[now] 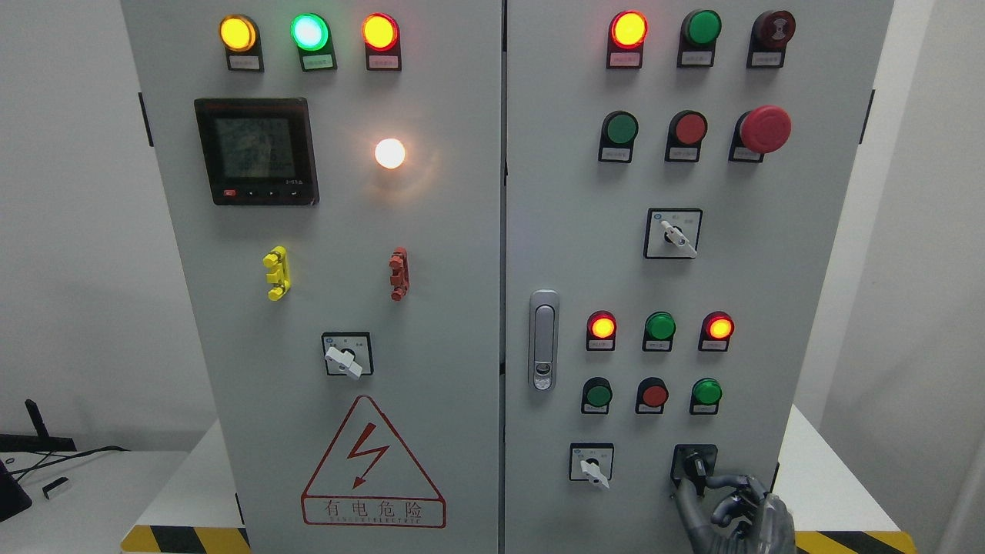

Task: Trip black knob to open circuit
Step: 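Close the right hand fingers around the black rotary knob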

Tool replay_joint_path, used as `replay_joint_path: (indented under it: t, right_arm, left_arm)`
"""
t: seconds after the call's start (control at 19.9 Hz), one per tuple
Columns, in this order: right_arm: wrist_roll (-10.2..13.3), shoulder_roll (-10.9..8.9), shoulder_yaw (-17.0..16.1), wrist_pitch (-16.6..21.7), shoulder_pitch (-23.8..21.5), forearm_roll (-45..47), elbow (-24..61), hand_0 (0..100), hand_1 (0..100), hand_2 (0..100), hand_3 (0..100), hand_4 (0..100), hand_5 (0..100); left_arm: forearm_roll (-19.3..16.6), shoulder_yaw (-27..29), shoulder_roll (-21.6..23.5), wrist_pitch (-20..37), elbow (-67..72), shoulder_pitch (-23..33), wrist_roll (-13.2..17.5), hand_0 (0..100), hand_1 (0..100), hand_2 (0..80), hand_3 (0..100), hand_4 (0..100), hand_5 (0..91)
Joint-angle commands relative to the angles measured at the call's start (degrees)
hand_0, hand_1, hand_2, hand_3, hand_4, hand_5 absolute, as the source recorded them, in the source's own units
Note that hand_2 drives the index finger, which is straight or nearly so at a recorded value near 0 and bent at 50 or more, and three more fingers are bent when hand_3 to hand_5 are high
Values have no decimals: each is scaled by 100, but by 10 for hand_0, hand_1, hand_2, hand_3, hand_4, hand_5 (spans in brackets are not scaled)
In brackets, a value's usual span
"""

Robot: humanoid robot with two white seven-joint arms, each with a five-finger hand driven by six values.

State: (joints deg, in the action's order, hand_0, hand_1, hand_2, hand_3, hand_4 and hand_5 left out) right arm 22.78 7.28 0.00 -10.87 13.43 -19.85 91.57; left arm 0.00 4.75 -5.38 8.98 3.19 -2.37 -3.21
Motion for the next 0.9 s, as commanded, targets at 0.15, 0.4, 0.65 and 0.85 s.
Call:
replay_joint_path:
  t: [0.15, 0.4, 0.65, 0.85]
  right_arm:
    - [-2, 1, -114, -3, 2, -2, -25, 305, 764, 561, 923, 890, 987]
    - [-2, 1, -114, -3, 2, 7, -34, 315, 772, 566, 930, 894, 988]
    - [-2, 1, -96, -3, 10, 16, -34, 319, 779, 568, 935, 895, 988]
    - [-2, 1, -96, -3, 10, 16, -34, 320, 781, 569, 946, 897, 989]
  left_arm:
    - [-176, 0, -6, -2, -2, 0, 5, 120, 389, 0, 0, 0, 0]
    - [-176, 0, 2, -2, -2, 0, 5, 120, 389, 0, 0, 0, 0]
    - [-176, 0, -6, -2, 6, 0, 5, 120, 389, 0, 0, 0, 0]
    - [-176, 0, 2, -2, -2, 0, 5, 120, 389, 0, 0, 0, 0]
